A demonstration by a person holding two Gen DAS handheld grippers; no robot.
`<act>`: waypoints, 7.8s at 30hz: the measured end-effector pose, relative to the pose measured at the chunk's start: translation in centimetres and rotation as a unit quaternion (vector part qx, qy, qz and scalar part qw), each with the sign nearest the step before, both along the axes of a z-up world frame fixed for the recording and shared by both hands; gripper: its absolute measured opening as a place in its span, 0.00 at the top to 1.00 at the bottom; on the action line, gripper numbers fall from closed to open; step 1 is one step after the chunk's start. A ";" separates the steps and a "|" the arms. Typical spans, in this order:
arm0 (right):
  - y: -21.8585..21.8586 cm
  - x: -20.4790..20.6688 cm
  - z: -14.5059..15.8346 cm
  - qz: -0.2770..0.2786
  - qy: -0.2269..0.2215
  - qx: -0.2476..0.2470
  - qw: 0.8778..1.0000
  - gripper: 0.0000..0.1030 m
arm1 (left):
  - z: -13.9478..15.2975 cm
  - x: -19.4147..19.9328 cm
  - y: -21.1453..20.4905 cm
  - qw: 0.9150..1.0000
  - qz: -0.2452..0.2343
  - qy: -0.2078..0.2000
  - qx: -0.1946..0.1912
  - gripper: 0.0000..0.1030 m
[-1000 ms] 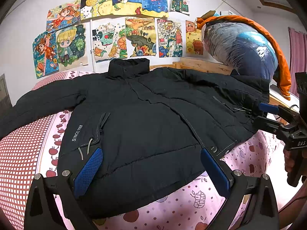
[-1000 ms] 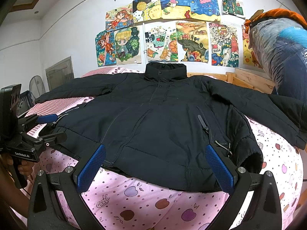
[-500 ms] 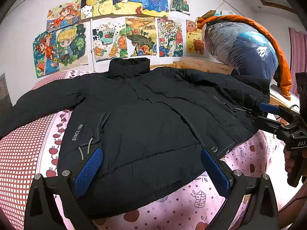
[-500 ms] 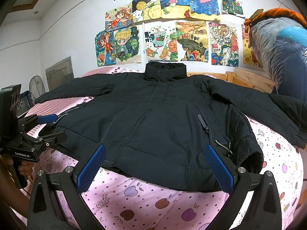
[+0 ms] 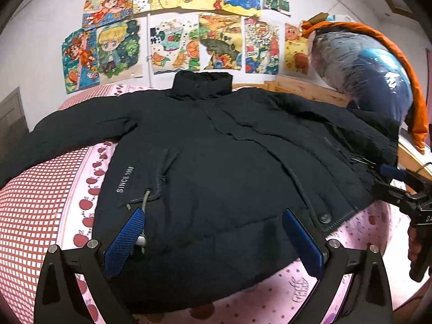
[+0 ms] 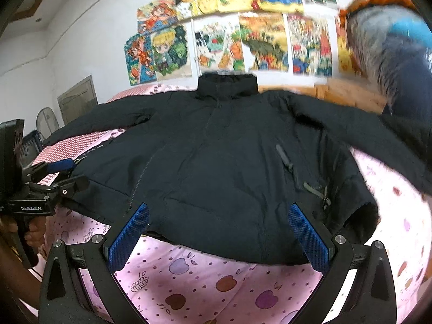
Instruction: Fold large clothes
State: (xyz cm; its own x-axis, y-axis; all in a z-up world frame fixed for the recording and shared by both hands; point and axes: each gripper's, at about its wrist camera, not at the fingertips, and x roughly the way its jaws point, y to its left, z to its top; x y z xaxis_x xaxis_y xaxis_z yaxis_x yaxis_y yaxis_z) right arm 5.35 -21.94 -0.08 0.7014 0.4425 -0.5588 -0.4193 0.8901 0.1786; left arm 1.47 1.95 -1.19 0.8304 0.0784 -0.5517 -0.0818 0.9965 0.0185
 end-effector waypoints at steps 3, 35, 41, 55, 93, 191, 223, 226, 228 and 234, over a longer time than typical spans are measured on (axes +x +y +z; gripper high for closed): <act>-0.2 1.2 0.0 -0.014 0.028 0.006 0.999 0.01 | 0.4 0.5 0.1 1.000 0.012 0.003 0.009 0.00; -5.4 18.9 2.2 -0.277 0.158 0.026 0.947 0.01 | 8.0 18.2 -0.2 0.988 -0.004 0.108 0.111 0.00; -11.2 16.8 -2.6 -0.353 0.204 0.126 0.904 0.01 | 5.9 22.8 -0.8 0.991 -0.010 0.119 0.053 0.00; -16.3 17.7 -7.7 -0.411 0.181 0.250 0.858 0.01 | 2.5 33.8 -3.8 0.993 -0.017 0.119 0.017 0.00; 3.9 22.2 9.6 -0.074 -0.163 -0.083 0.980 0.94 | 0.9 35.7 3.6 0.994 0.049 0.091 -0.045 0.00; 15.5 30.3 -5.6 0.017 0.075 -0.176 0.981 0.09 | -2.7 25.0 18.9 0.956 0.153 0.094 -0.233 0.33; 17.7 28.9 -3.7 -0.007 0.008 -0.233 0.972 0.08 | -1.0 1.9 36.2 0.762 0.499 -0.134 -0.390 0.16; 17.8 28.8 -3.3 -0.004 -0.002 -0.231 0.973 0.08 | -0.3 2.0 35.8 0.758 0.519 -0.146 -0.366 0.33; 18.0 28.4 -2.6 0.003 -0.016 -0.228 0.974 0.08 | 0.2 1.6 35.0 0.767 0.536 -0.141 -0.324 0.51; 19.0 26.6 0.1 0.034 -0.068 -0.213 0.974 0.08 | 2.9 1.9 34.2 0.790 0.535 -0.155 -0.257 0.81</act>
State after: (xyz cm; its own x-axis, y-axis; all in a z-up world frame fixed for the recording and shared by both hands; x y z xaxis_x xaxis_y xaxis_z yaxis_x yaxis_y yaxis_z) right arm 31.92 -2.90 0.00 0.7588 0.2388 -0.6060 -0.4742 0.8403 -0.2626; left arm 3.39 36.12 1.75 0.5420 0.6580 -0.5227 -0.8034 0.2234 -0.5519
